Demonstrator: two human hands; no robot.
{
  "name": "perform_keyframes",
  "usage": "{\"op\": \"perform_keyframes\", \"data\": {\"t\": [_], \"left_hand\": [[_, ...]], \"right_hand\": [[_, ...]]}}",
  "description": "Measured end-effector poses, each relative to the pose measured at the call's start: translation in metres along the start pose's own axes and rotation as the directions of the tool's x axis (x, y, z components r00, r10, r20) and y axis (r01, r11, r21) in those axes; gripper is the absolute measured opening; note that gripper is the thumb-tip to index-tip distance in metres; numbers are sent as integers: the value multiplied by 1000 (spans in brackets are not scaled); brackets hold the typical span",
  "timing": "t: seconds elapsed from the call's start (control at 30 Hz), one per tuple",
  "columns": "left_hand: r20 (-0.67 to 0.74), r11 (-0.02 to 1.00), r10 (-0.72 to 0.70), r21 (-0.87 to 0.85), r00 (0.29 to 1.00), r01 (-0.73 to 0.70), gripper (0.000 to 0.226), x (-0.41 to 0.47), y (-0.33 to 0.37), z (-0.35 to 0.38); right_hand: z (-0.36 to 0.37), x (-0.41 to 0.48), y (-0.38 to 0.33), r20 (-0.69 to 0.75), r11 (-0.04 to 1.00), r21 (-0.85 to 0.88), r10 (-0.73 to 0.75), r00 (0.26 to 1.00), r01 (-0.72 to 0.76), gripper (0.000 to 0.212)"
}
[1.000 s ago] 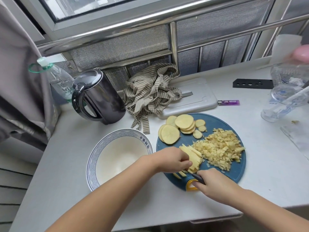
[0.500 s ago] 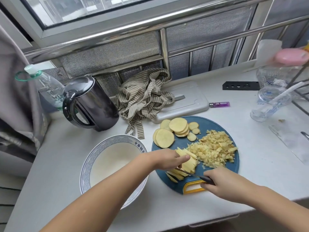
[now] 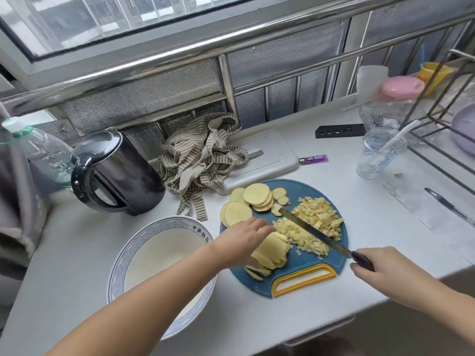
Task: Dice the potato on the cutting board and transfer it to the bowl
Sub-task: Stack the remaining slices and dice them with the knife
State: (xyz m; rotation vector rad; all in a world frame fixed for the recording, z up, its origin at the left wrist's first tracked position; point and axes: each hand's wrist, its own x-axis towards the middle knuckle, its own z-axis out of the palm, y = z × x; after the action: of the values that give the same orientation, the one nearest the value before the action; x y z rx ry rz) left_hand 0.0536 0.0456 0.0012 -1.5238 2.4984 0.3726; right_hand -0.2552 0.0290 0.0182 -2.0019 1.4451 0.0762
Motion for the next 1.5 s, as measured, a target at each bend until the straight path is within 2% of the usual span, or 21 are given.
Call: {"op": "perform_keyframes", "data": {"t": [0.07,0.13,0.2,0.6,0.83,1.0,1.1,1.23,1.5], "left_hand": [[57,995,86,47,995,-89,114,9,5,10],[102,986,103,123,990,-115,123,13,3,18],[107,982,100,149,989,-116,124,14,0,25],[99,998,45,-51,994,-40,120,22,-2,27],[61,999,50,-7,997,-49,125,26,-3,29],[-12,998,46,36,999,-45,108,26,-2,32],[-13,999,13,36,1000,-13,113,25,-1,32],[28,996,-9,92,1000,7,133,25,-1,30],[27,999,-3,48,1000,2,122,24,0,34]], "right_hand": [[1,-5,-1,-45,999,30,26,999,-25,40],[3,-9,-4,-71,998,55,41,997,-37,40],[6,-13,-7,-73,995,85,55,996,-48,40],[23,-24,-14,-73,975,214,75,995,-58,40],[37,-32,-15,-56,960,269,89,994,-71,42],[42,-32,-14,-64,954,288,107,992,-85,42],[41,-32,-15,-64,946,307,125,990,-99,42],[40,-28,-17,-70,942,321,130,989,-101,42],[35,-20,-22,-69,947,310,110,992,-83,39]]}}
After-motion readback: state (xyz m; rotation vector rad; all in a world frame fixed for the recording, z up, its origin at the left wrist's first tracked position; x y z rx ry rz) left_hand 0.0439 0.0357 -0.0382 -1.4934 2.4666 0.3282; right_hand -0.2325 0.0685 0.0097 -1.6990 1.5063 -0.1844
